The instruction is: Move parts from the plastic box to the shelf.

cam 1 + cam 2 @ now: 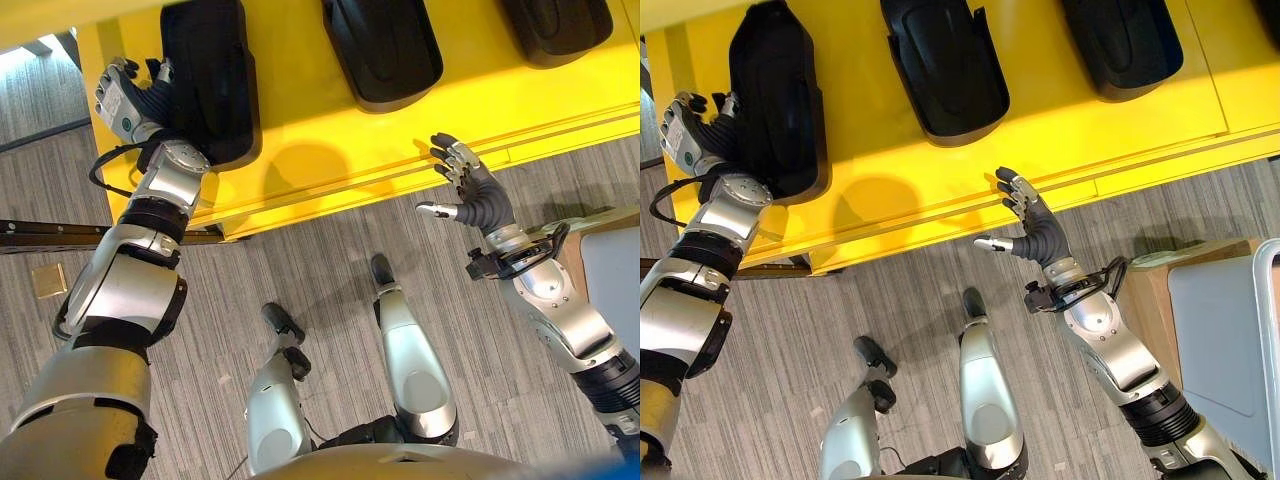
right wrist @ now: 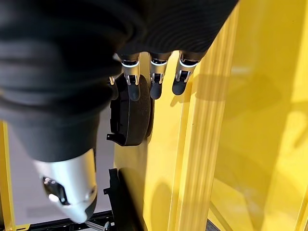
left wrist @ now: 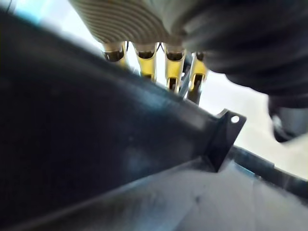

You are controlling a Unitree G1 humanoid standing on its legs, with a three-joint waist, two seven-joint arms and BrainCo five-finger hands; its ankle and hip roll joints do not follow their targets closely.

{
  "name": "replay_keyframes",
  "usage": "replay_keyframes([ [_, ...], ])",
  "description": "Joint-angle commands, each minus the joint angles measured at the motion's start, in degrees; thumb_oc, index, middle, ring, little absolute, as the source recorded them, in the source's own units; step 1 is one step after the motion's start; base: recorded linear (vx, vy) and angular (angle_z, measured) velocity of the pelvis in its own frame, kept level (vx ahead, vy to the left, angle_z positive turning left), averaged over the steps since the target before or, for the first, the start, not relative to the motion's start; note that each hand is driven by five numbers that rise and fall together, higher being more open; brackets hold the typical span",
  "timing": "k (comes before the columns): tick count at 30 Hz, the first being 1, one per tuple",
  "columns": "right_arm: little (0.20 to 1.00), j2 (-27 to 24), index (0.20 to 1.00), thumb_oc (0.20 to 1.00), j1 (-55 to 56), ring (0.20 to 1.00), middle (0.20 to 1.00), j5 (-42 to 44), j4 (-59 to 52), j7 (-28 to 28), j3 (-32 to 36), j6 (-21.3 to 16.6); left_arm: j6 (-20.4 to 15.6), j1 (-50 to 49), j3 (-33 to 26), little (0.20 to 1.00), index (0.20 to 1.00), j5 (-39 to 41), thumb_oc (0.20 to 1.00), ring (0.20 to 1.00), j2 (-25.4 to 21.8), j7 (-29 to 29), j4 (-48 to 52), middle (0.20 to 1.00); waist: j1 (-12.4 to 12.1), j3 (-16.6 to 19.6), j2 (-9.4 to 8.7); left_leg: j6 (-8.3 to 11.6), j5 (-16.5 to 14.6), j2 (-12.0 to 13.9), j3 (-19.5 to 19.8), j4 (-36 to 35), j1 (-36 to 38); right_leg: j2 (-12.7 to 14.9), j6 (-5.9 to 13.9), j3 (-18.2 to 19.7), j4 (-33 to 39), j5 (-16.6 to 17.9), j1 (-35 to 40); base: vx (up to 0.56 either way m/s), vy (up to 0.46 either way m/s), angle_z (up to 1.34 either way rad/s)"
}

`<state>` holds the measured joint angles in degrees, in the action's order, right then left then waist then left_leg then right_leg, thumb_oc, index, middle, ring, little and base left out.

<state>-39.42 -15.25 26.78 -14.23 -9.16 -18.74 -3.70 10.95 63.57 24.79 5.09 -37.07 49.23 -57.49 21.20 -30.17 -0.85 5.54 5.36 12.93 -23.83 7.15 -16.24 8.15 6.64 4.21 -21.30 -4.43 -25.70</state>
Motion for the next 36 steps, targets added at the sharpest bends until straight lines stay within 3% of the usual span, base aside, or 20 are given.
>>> replay_keyframes([
  [1,1.0,0.1,1.0,1.0,-0.7,1.0,1.0,0.7,-1.7,0.0,1.7,-2.4,-0.5,1.8,-0.6,1.0,1.0,-1.0,1.0,1.0,-6.0,2.5,0.5,1.0,0.4,0.7,-2.82,1.64,-8.6,3.9,-0.1,12.0,-2.6,1.4,-0.93,-4.9,-3.6,-3.6,-0.4,0.0,0.0,0.0],
  [9,1.0,0.1,1.0,1.0,0.0,1.0,1.0,0.7,-2.1,0.0,1.6,-2.3,-2.1,1.3,-1.5,1.0,1.0,0.7,1.0,1.0,-6.0,4.2,1.0,1.0,0.2,0.8,-2.81,1.6,-8.7,4.0,0.0,12.2,-2.6,1.5,-0.98,-4.9,-3.9,-3.9,-0.3,0.0,0.0,0.0],
  [15,1.0,1.2,1.0,1.0,0.4,1.0,1.0,0.0,-2.2,-0.6,1.3,-2.5,-4.9,-0.1,-4.8,1.0,1.0,8.3,1.0,1.0,-4.1,4.8,1.8,1.0,-0.1,0.9,-2.86,1.51,-8.8,3.8,0.3,12.0,-2.3,1.3,-0.94,-5.1,-3.8,-4.2,0.3,0.0,-0.006,0.0],
  [18,1.0,2.4,1.0,1.0,0.7,1.0,1.0,-0.6,-2.6,-1.1,1.1,-2.0,-7.5,-2.6,-7.5,1.0,1.0,15.2,1.0,1.0,-1.3,5.2,2.8,1.0,-0.5,1.0,-3.13,1.46,-8.9,3.8,0.5,11.8,-1.9,1.2,-0.75,-5.3,-3.6,-4.4,0.9,-0.01,-0.046,0.03],
  [24,1.0,4.0,1.0,1.0,1.3,1.0,1.0,-1.2,-3.1,-1.4,0.9,-1.7,-10.8,-7.0,-10.5,1.0,1.0,18.9,1.0,1.0,3.0,4.6,6.0,1.0,-1.4,0.9,-3.65,1.39,-8.7,3.7,0.9,11.4,-1.3,1.1,-0.55,-5.7,-3.0,-4.4,1.8,-0.01,-0.044,0.04],
  [30,1.0,5.5,1.0,1.0,1.6,1.0,1.0,-1.8,-2.7,-1.5,0.5,-1.8,-13.6,-10.4,-11.3,1.0,1.0,20.8,1.0,1.0,7.3,4.1,9.9,1.0,-2.3,1.0,-3.94,1.41,-8.3,3.7,1.3,10.9,-0.8,0.9,-0.48,-6.2,-2.2,-4.1,3.0,0.0,-0.037,0.07],
  [36,1.0,6.2,1.0,1.0,1.5,1.0,1.0,-2.1,-1.8,-1.9,0.3,-1.9,-13.9,-12.3,-10.8,1.0,1.0,20.6,1.0,1.0,9.3,3.6,12.2,1.0,-2.9,1.0,-4.19,1.38,-8.1,3.8,1.4,10.7,-0.4,0.9,-0.47,-6.6,-1.4,-3.8,3.9,0.0,-0.006,0.01],
])
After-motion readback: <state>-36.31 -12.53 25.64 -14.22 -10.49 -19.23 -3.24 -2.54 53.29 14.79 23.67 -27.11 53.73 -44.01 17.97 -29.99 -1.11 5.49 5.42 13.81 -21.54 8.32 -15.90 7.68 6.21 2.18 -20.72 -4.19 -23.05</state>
